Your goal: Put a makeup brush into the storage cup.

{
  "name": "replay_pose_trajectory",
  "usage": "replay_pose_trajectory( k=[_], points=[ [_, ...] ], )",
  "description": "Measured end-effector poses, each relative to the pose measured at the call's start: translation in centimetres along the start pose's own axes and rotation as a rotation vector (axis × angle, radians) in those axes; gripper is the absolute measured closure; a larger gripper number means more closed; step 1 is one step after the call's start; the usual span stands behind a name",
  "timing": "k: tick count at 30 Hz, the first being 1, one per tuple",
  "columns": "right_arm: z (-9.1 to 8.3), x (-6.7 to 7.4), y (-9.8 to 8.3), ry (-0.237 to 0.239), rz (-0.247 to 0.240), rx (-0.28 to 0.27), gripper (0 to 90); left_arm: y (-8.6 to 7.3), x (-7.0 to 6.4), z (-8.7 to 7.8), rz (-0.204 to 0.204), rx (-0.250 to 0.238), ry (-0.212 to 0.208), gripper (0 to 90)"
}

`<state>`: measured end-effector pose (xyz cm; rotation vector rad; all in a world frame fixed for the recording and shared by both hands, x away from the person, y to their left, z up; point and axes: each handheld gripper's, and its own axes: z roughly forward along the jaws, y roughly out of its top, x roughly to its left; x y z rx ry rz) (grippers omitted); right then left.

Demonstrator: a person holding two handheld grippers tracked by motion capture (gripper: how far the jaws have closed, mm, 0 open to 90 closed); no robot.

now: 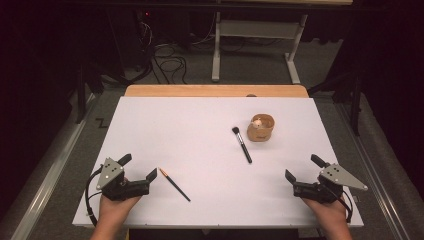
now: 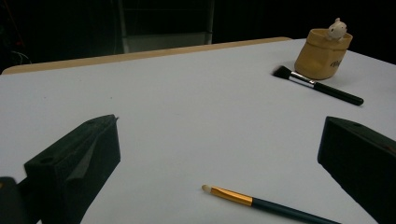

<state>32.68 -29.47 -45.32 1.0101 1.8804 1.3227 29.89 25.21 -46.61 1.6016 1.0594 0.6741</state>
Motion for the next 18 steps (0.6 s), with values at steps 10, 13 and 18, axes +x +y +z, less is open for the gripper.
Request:
replay_pose_trajectory(
  k=[10,13,18],
  points=[
    [-0.08,-0.14,-0.06,0.0,-0.004,-0.006,0.2,0.13,0.0,0.02,-0.001,-0.005,0.002,0.6],
    [-0.11,-0.04,-0.04,0.0,-0.004,-0.006,0.2,0.16,-0.08,-0.07,0.0,-0.008,0.002,0.7],
    [-0.05,0.16,0.02,0.006,-0.017,-0.007,0.2,0.17,0.04,-0.13,-0.001,-0.009,0.003,0.7]
  ],
)
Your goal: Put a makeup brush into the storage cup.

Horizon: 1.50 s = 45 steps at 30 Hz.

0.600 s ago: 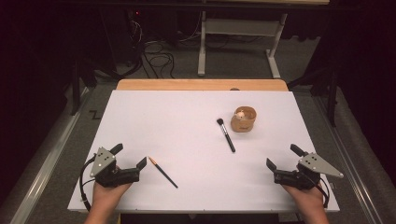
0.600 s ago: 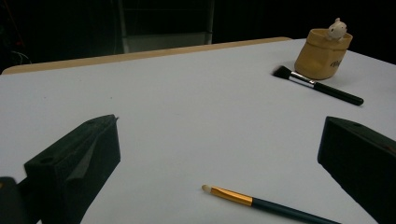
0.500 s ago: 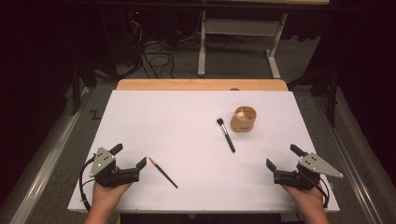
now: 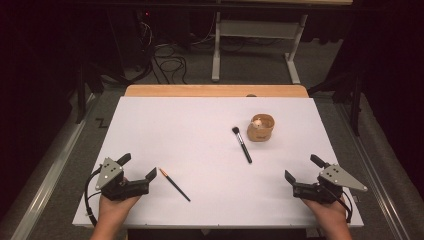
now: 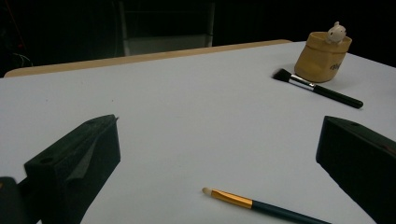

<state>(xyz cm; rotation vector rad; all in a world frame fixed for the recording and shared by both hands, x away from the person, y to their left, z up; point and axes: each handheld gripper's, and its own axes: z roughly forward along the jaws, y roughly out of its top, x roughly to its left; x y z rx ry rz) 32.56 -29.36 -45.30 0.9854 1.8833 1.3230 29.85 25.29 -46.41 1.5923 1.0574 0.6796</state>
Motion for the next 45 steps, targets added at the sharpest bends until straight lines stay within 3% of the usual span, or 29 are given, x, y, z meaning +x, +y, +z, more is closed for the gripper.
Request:
replay_pose_trajectory(
  k=[22,35,45],
  points=[
    [0.13,-0.02,-0.17,0.002,0.004,0.007,0.3,-0.09,0.14,0.06,-0.012,-0.001,0.001,0.9],
    [0.2,-0.13,-0.34,-0.005,0.01,0.017,0.3,-0.15,0.38,0.13,-0.042,0.002,0.004,2.2],
    [0.25,-0.27,-0.61,-0.009,0.013,0.029,0.3,-0.49,0.73,0.76,-0.056,0.074,0.021,3.0]
  ],
)
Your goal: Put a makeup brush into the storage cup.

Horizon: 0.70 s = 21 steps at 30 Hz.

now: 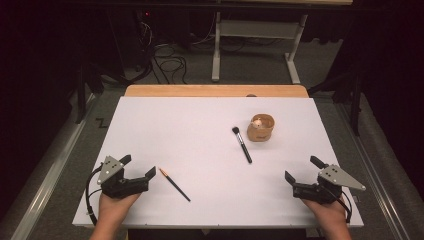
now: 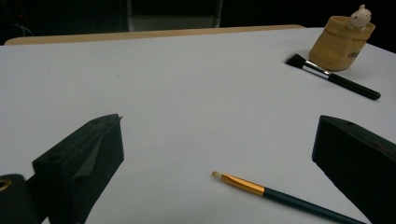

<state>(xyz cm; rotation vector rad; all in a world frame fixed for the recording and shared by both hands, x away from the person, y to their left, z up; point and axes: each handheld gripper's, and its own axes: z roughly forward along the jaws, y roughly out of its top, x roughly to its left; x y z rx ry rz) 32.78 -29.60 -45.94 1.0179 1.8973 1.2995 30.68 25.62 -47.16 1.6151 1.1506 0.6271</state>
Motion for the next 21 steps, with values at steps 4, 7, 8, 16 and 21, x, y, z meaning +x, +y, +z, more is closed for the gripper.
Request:
replay_pose_trajectory(
  k=[4,7,8,16,21],
  points=[
    [0.0,0.0,0.0,-0.001,-0.001,0.003,0.3,0.0,0.1,0.3,-0.007,0.044,0.01,3.6],
    [0.1,-0.1,-0.1,0.002,-0.002,0.004,0.3,0.0,0.1,0.4,-0.006,0.074,0.016,4.3],
    [0.1,-0.1,-0.1,0.001,-0.002,0.006,0.3,0.0,0.1,0.5,-0.005,0.092,0.021,4.3],
    [0.3,-0.1,-0.2,0.004,-0.01,0.012,0.3,-0.3,0.0,1.0,-0.013,0.15,0.028,4.3],
    [0.3,0.0,-0.2,0.01,-0.023,0.014,0.3,-0.3,-0.2,1.2,-0.011,0.168,0.035,4.3]
  ],
)
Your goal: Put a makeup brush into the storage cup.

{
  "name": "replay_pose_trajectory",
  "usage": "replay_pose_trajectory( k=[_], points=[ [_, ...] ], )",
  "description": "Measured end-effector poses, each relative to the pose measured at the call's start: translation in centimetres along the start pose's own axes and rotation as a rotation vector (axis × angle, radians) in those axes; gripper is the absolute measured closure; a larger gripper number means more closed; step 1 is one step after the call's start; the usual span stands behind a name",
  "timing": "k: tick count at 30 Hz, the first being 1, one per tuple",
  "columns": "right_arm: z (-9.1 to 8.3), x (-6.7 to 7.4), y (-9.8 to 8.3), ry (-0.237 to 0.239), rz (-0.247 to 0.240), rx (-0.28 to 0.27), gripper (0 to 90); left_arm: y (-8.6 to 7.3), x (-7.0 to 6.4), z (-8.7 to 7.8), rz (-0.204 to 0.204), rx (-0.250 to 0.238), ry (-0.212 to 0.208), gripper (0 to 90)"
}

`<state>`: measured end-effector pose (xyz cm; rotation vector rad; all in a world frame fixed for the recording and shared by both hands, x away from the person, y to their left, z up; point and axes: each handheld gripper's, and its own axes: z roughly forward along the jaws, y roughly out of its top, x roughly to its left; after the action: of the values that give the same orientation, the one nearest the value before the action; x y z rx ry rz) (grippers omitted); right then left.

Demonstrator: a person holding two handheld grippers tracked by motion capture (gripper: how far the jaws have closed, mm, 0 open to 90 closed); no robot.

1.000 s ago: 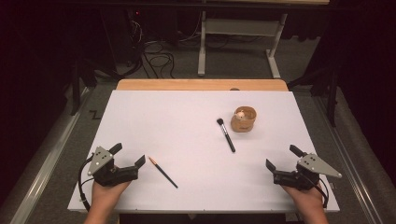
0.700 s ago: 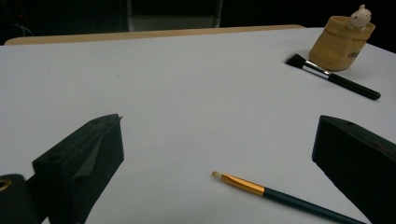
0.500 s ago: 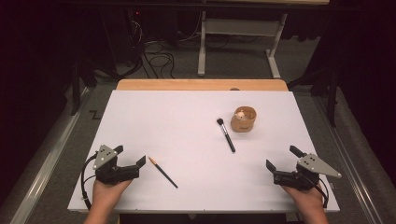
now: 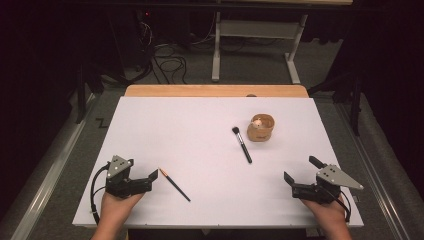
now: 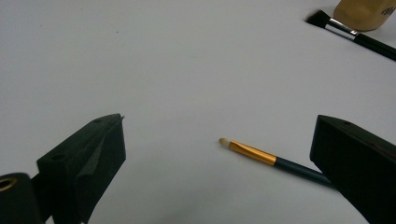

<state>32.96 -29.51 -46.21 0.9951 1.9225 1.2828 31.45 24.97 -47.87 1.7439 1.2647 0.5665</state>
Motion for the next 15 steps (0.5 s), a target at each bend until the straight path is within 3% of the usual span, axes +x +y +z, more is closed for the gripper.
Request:
replay_pose_trajectory(
  k=[8,10,11,15],
  points=[
    [-0.1,-0.2,-0.1,0.004,0.002,-0.004,0.3,0.2,-0.3,-0.1,-0.015,0.033,0.004,4.2],
    [-0.1,-0.3,-0.1,0.004,0.01,-0.006,0.3,0.7,-0.5,-0.3,-0.021,0.022,-0.013,3.7],
    [-0.2,-0.2,-0.1,0.008,0.026,-0.009,0.3,1.4,-0.7,-0.3,-0.011,0.035,-0.013,3.7],
    [-0.1,0.0,-0.1,0.02,0.014,-0.01,0.3,2.4,-1.1,0.0,-0.023,0.061,-0.033,3.8]
  ],
)
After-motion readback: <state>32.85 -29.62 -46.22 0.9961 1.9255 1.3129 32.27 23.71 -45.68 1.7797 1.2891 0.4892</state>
